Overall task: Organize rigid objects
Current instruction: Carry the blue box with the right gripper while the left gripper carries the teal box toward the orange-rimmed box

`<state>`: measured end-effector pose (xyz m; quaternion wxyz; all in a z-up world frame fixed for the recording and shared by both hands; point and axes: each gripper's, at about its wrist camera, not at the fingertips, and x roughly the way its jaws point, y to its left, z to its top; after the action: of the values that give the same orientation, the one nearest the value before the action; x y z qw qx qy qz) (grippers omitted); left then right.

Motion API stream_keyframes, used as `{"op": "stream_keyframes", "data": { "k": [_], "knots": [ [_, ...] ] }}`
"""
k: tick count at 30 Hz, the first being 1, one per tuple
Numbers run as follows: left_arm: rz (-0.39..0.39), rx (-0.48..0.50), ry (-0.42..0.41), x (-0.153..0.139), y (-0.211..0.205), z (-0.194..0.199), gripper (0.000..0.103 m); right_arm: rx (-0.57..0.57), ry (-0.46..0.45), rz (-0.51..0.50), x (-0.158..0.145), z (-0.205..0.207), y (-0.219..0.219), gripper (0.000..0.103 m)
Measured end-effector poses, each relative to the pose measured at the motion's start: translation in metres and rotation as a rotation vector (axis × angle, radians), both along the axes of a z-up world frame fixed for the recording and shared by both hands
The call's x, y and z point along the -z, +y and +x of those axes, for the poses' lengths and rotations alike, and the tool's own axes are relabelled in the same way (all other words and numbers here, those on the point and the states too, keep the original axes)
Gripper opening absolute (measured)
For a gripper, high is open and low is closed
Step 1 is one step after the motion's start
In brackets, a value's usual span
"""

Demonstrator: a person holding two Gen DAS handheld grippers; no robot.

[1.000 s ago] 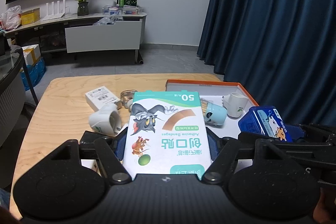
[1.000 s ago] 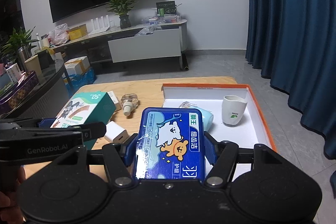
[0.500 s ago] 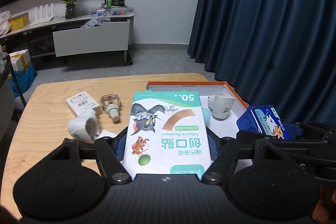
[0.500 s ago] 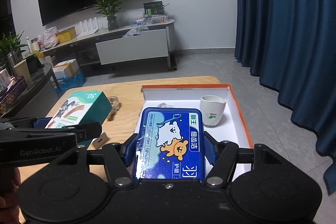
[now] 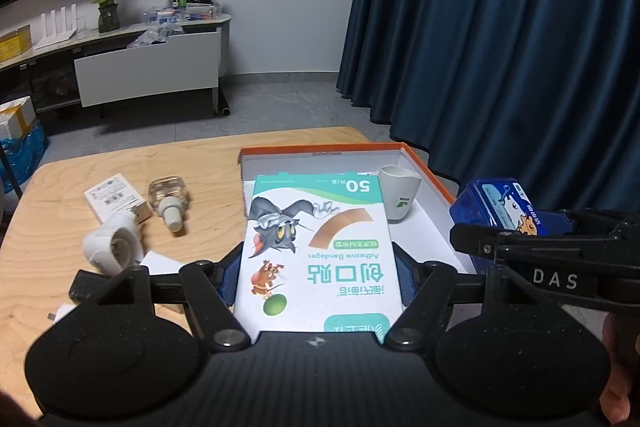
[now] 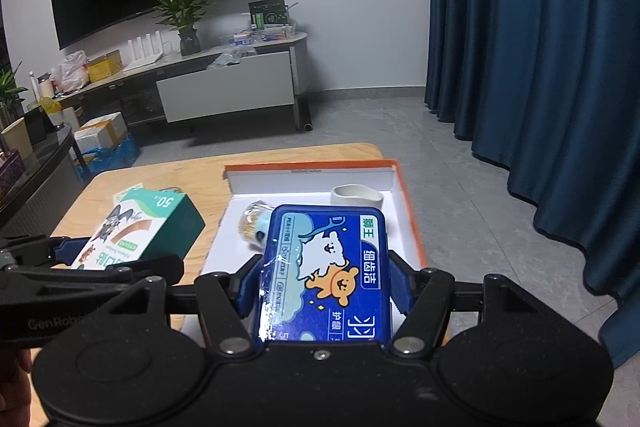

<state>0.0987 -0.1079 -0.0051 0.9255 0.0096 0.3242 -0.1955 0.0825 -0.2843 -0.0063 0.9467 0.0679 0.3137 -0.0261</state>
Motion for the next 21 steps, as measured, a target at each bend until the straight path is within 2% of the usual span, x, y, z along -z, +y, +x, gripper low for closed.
{"op": "stream_keyframes", "data": {
  "k": [21],
  "knots": [
    [0.019,0.039,0.032,0.015,-0.027,0.025,0.072,0.007,0.059,-0.001,0.015,0.049,-0.023,0.076]
  ]
}}
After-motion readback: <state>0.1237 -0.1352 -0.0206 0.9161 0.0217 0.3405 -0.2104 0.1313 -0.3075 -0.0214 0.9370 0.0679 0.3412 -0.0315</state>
